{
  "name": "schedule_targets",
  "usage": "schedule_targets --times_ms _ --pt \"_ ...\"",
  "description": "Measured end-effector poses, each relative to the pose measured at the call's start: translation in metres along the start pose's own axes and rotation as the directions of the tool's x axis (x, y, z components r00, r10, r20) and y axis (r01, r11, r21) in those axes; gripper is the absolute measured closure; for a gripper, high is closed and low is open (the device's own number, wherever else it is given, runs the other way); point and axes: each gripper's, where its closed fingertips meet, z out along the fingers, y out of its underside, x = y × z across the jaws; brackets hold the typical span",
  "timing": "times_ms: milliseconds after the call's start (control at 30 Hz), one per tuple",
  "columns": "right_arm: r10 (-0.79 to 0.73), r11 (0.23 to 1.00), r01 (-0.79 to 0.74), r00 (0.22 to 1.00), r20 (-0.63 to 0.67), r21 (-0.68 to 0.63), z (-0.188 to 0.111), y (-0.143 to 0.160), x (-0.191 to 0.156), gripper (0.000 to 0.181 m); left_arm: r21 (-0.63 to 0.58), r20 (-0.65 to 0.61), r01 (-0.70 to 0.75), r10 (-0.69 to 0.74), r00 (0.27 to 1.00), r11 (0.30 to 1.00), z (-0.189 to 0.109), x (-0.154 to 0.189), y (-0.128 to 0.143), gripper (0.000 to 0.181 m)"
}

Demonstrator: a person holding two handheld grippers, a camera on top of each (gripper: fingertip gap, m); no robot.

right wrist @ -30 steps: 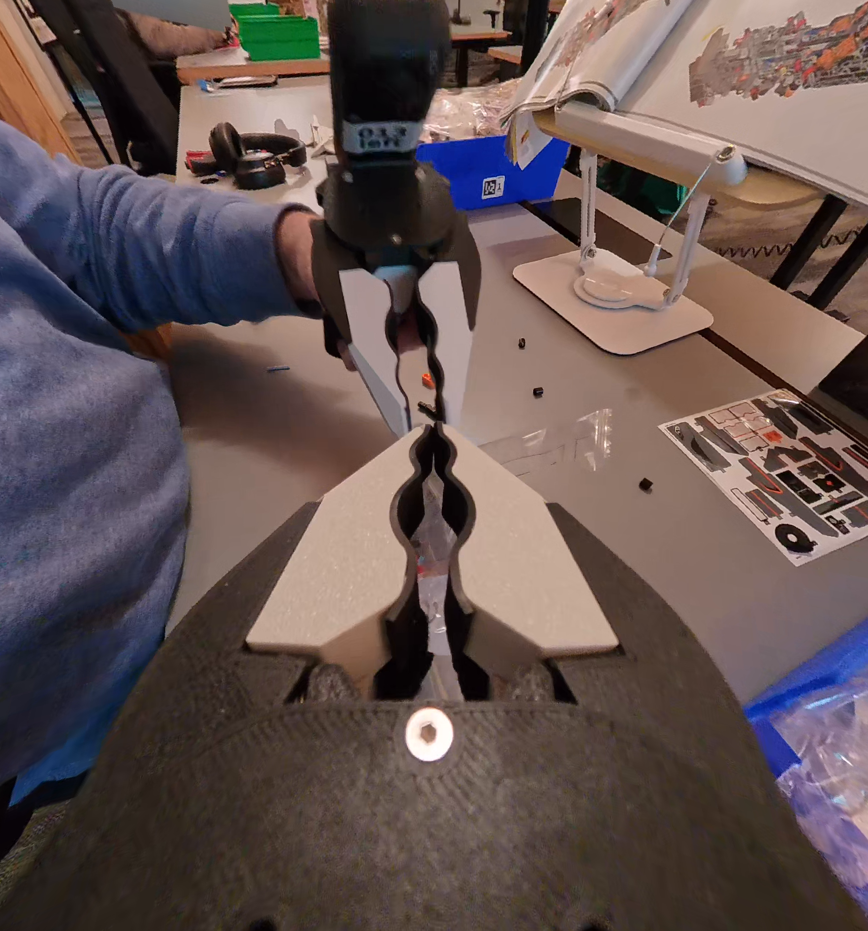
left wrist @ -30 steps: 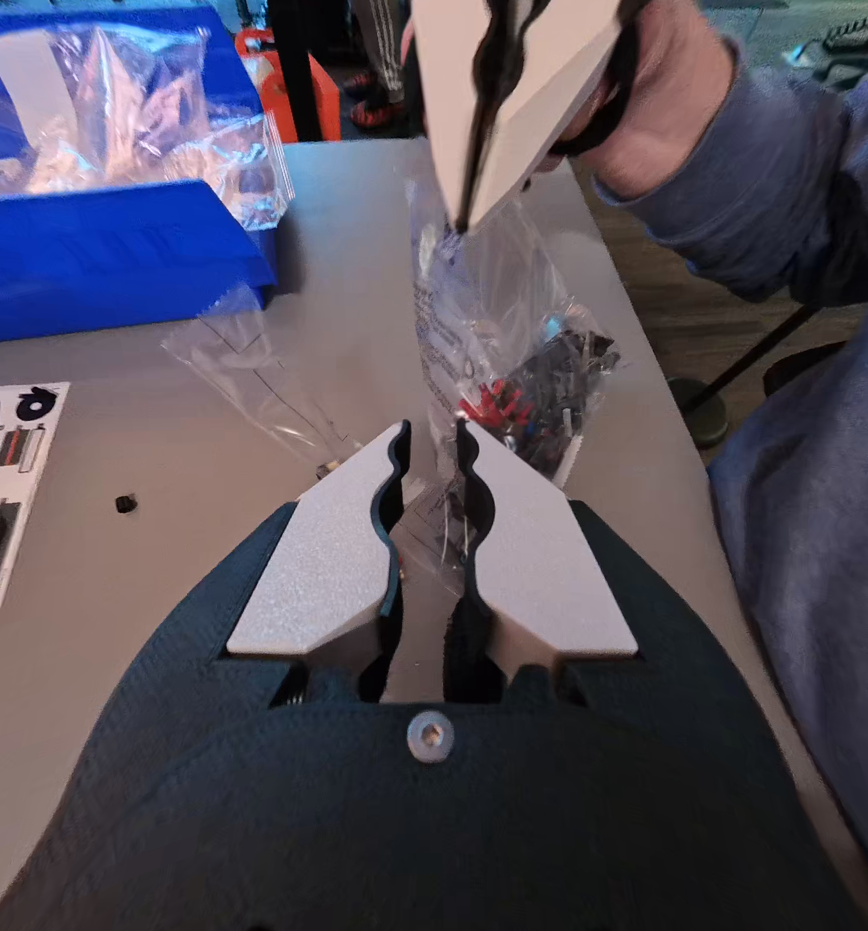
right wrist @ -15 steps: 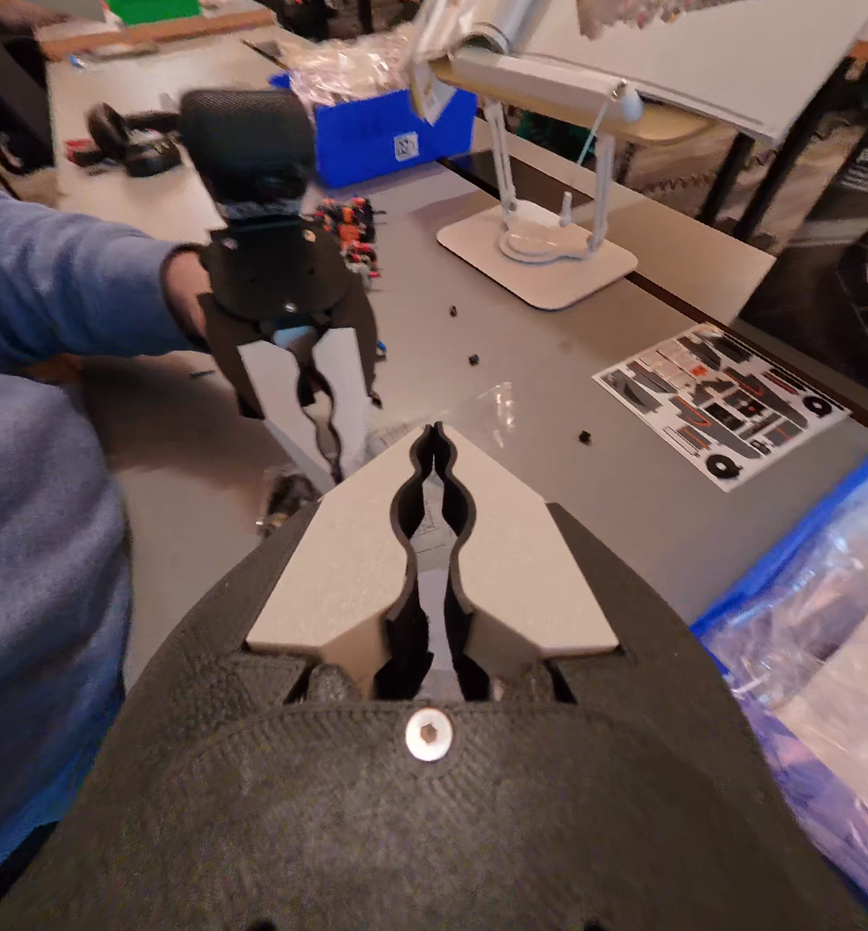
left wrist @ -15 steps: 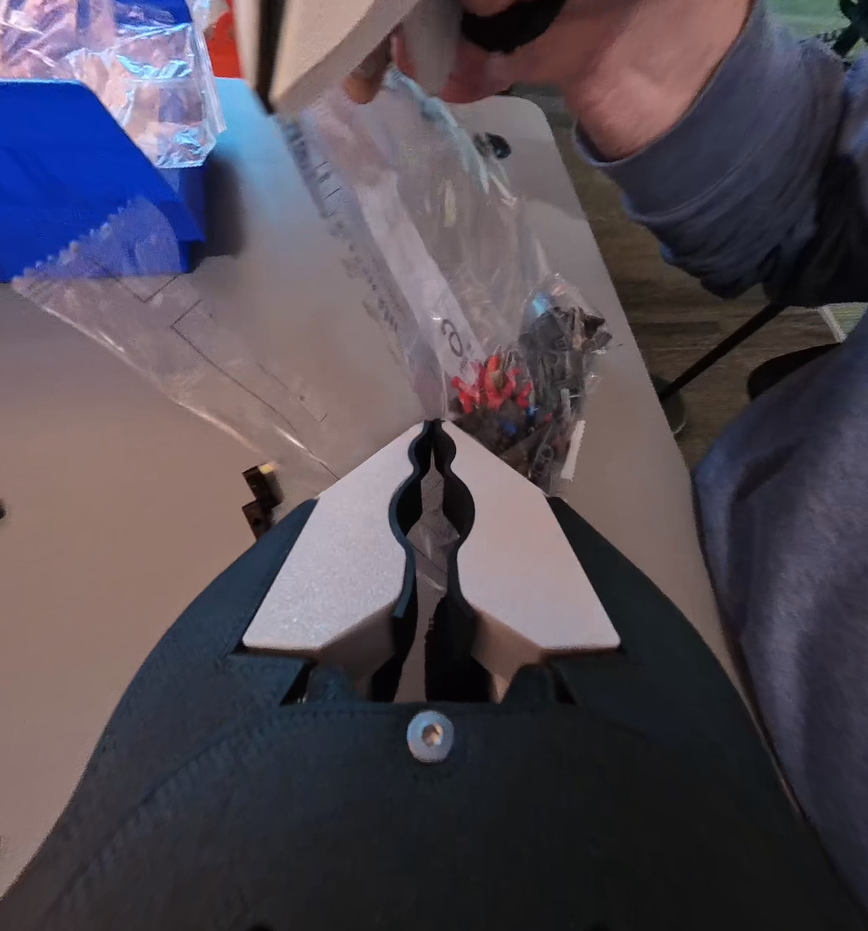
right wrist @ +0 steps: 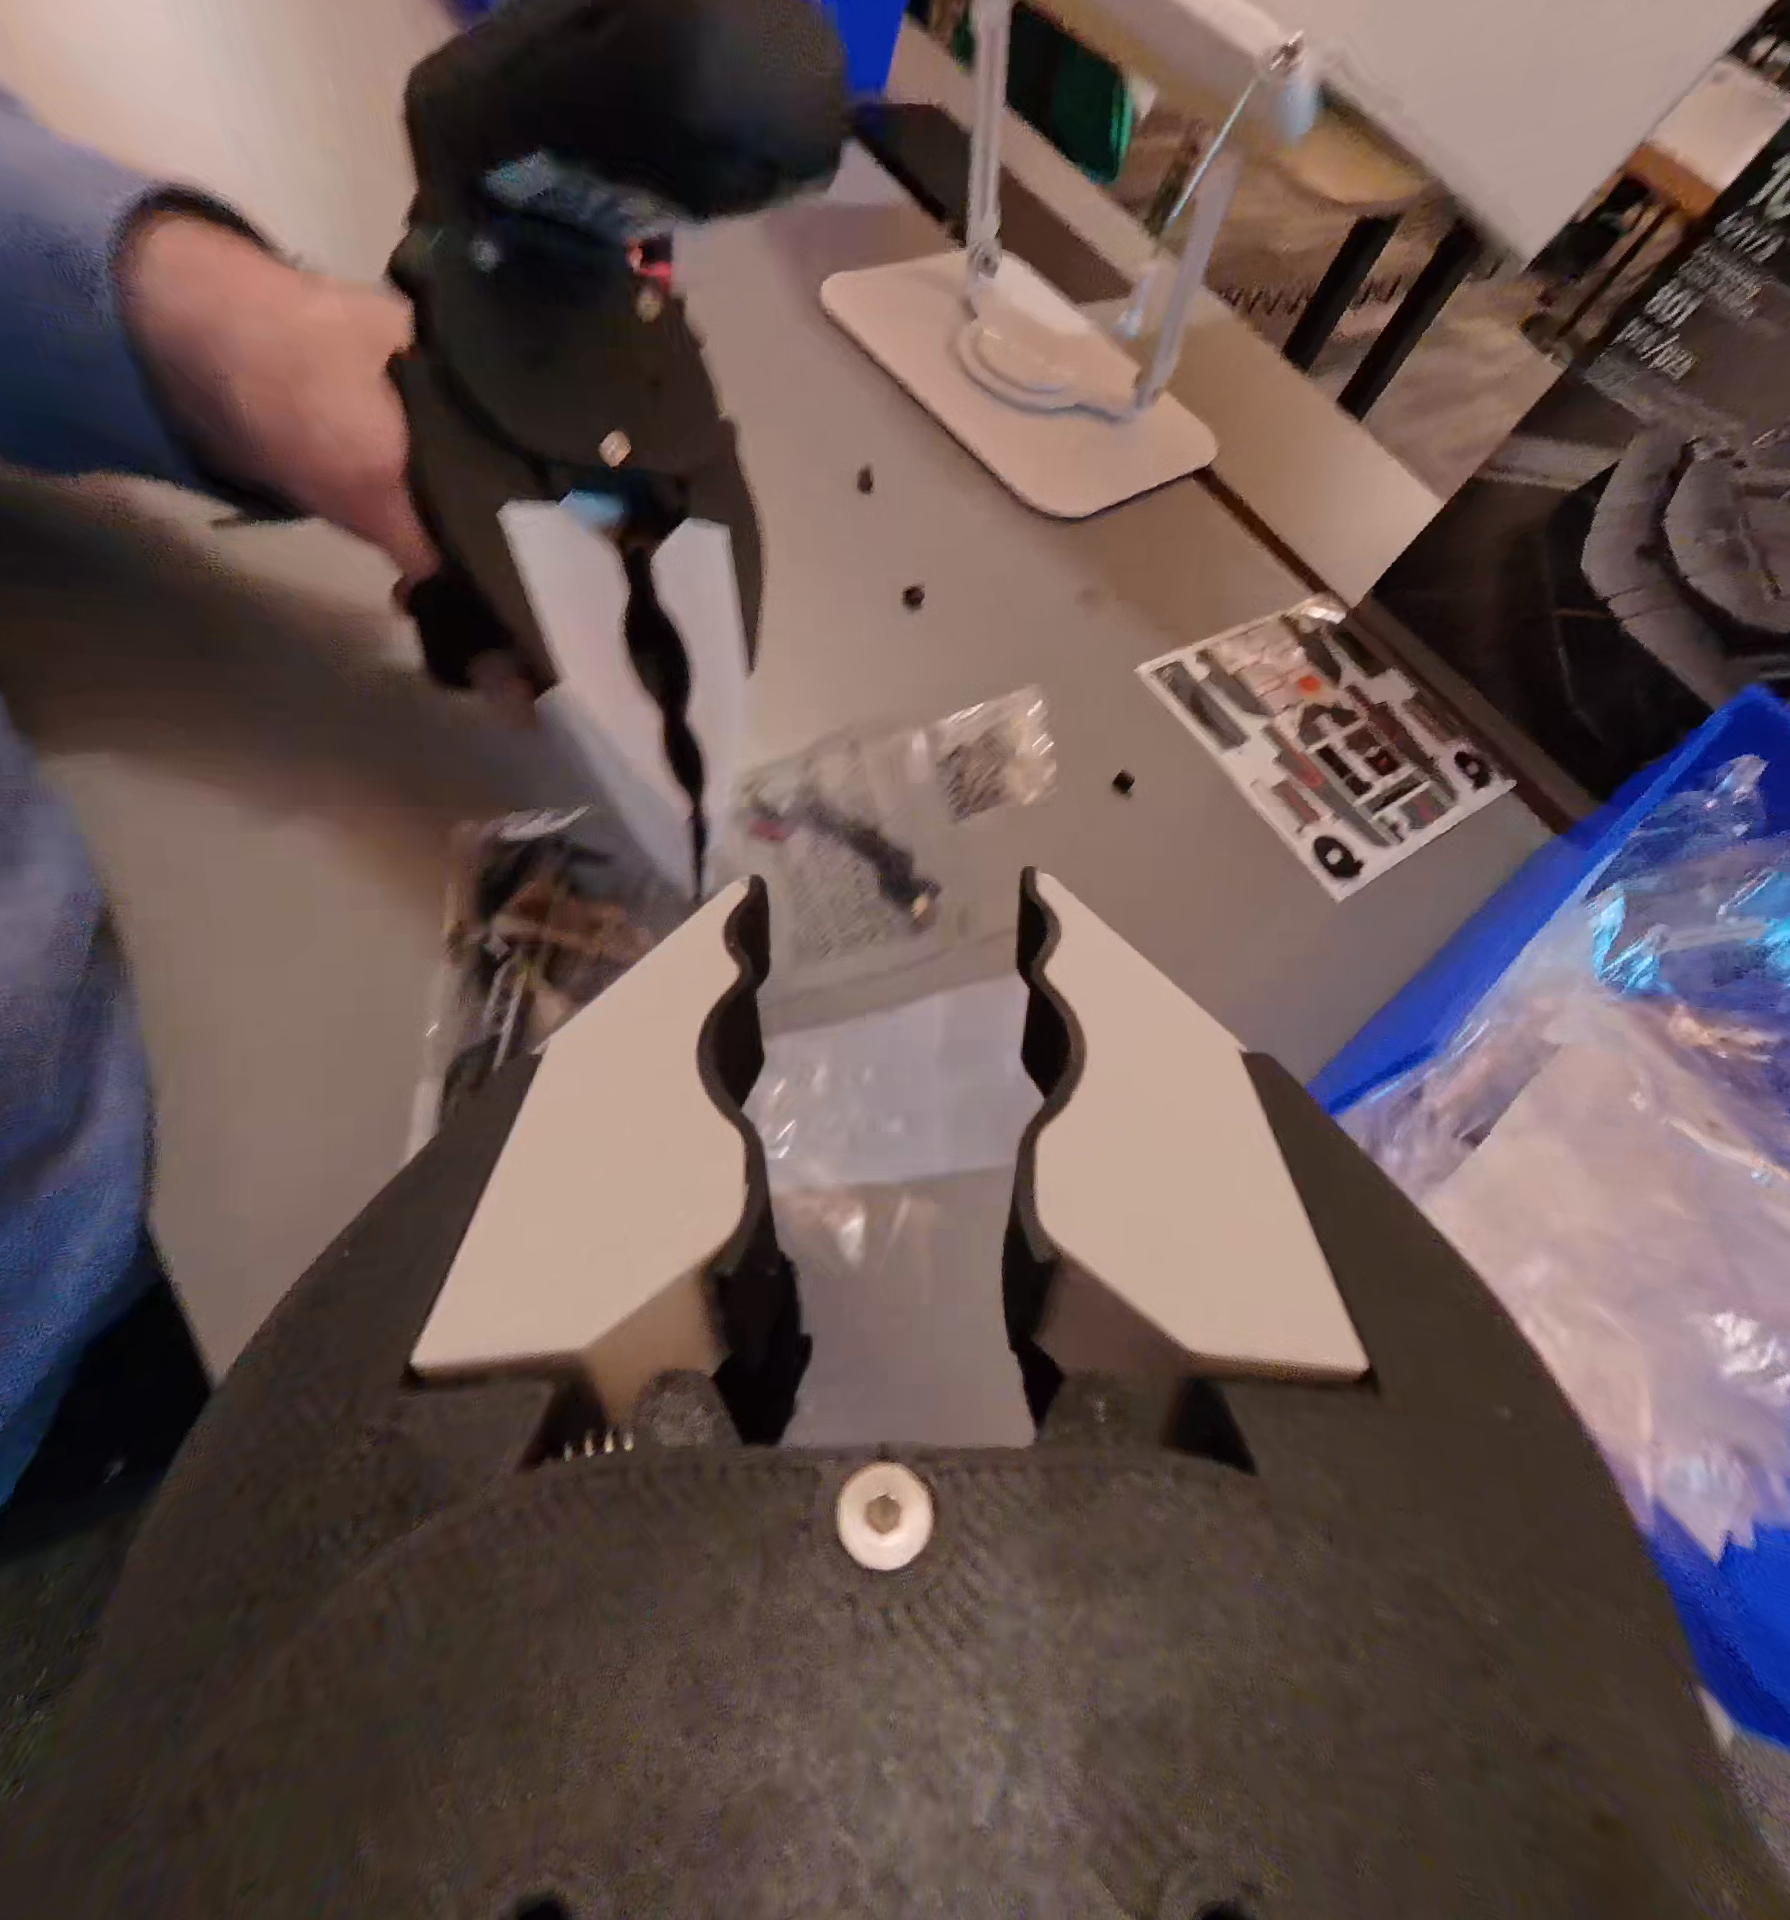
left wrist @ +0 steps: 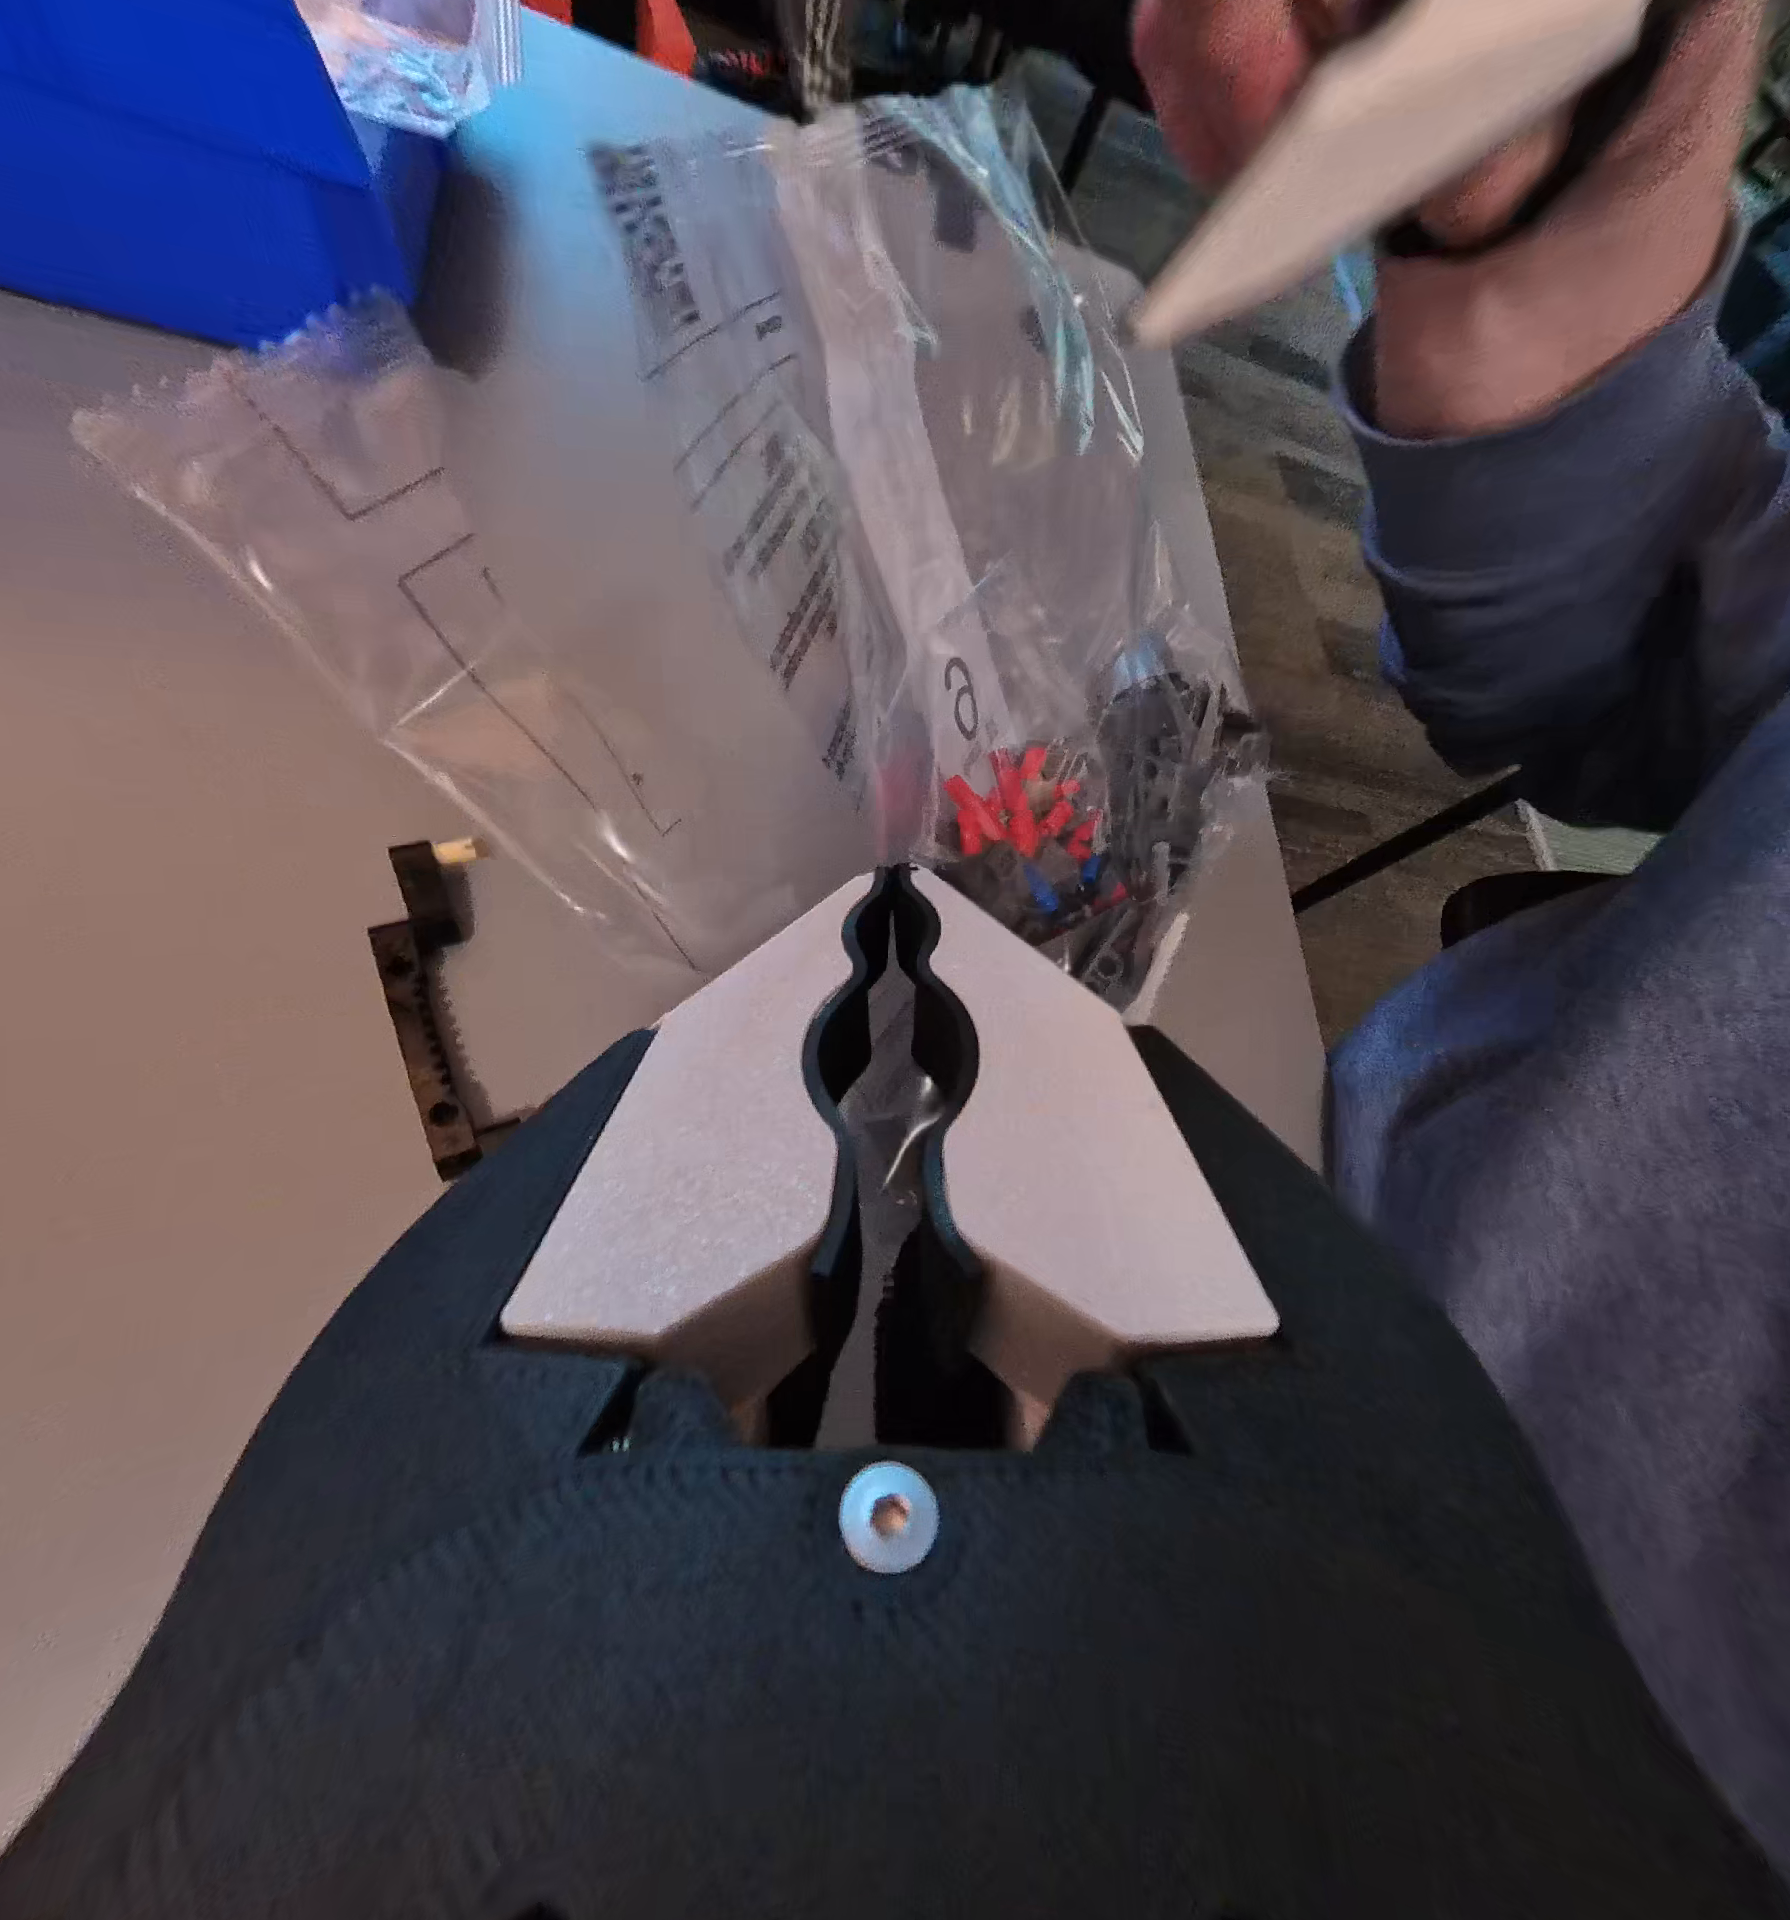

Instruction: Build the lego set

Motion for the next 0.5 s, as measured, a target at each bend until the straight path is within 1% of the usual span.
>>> schedule_targets --times_ms 33,100,167,233,267,333,400,433,467,500 --pt "-0.006 1.0 0.006 1.0 0.008 -0.027 -0.005 0.007 -0.009 0.129 0.01 -0.006 0.001 -0.001 1.0 1.0 0.0 0.001 -0.002 0.181" --pt "-0.001 0.995 0.004 1.0 0.028 -0.103 -0.005 0.026 -0.027 0.129 0.015 -0.013 0.005 -0.004 1.0 1.0 0.001 0.003 -0.005 0.181" --pt "0.014 0.98 -0.007 0.999 0.033 -0.201 0.006 0.052 -0.04 0.125 0.015 -0.027 0.008 -0.007 1.0 1.0 0.005 0.006 -0.008 0.181" --pt "0.056 0.968 -0.04 0.997 0.058 -0.248 0.019 0.07 -0.052 0.125 -0.001 -0.013 0.001 -0.001 1.0 1.0 0.01 0.006 -0.007 0.181" --pt "0.078 0.963 -0.057 0.995 0.069 -0.263 0.026 0.076 -0.057 0.129 -0.018 -0.015 -0.004 0.004 1.0 1.0 0.013 0.007 -0.004 0.181" --pt "0.095 0.948 -0.07 0.993 0.064 -0.309 0.036 0.091 -0.059 0.143 -0.048 -0.006 -0.02 0.02 1.0 0.999 0.018 0.009 0.001 0.181" --pt "0.144 0.939 -0.1 0.983 0.112 -0.329 0.044 0.101 -0.065 0.156 -0.067 -0.028 -0.014 0.012 1.0 0.998 0.023 0.013 0.006 0.181" --pt "0.155 0.936 -0.101 0.978 0.137 -0.336 0.048 0.106 -0.068 0.165 -0.074 -0.026 -0.011 0.009 1.0 0.997 0.025 0.013 0.009 0.181" --pt "0.155 0.936 -0.099 0.977 0.144 -0.337 0.05 0.11 -0.068 0.178 -0.075 -0.027 -0.005 0.003 1.0 0.997 0.027 0.013 0.011 0.181" --pt "0.156 0.938 -0.1 0.977 0.148 -0.331 0.052 0.112 -0.067 0.181 -0.068 -0.033 0.007 -0.009 0.999 0.998 0.027 0.013 0.012 0.181"
